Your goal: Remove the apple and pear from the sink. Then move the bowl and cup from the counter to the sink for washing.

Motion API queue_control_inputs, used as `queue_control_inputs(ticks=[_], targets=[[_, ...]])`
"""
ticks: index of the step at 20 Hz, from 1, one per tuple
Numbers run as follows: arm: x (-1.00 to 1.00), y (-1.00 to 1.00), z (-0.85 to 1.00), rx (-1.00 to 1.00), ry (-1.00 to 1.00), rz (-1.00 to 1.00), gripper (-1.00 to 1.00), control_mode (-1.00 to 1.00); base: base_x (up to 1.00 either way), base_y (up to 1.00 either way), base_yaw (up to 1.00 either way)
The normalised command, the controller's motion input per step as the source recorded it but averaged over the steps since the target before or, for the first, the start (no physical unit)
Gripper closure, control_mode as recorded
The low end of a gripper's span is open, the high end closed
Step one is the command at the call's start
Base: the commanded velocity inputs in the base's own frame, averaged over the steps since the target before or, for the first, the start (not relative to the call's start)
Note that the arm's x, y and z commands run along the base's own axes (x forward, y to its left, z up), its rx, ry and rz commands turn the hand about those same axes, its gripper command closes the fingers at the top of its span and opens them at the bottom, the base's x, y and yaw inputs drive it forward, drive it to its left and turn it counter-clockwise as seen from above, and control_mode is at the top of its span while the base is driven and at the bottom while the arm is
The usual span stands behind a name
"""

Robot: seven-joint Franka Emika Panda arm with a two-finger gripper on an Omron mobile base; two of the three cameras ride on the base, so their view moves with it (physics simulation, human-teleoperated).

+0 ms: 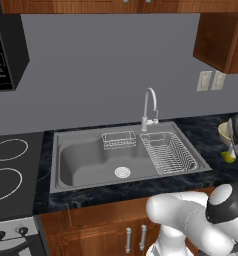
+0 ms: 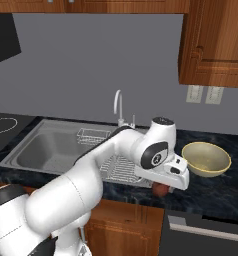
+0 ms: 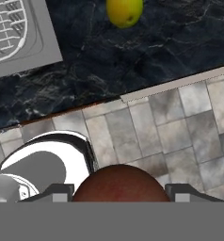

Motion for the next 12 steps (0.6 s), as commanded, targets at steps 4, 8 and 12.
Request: queue_control_inputs(ticks=[4, 8, 12], targets=[[0.2, -0.25, -0.14, 0.07, -0.13, 0.02, 1.0, -1.0, 0.0, 0.0, 0.0], [0.26, -0.23, -0.15, 0.03, -0.11, 0.01, 1.0, -1.0, 0.0, 0.0, 0.0], [0.32, -0.24, -0.15, 0.0, -0.02, 0.0, 1.0, -1.0, 0.0, 0.0, 0.0]])
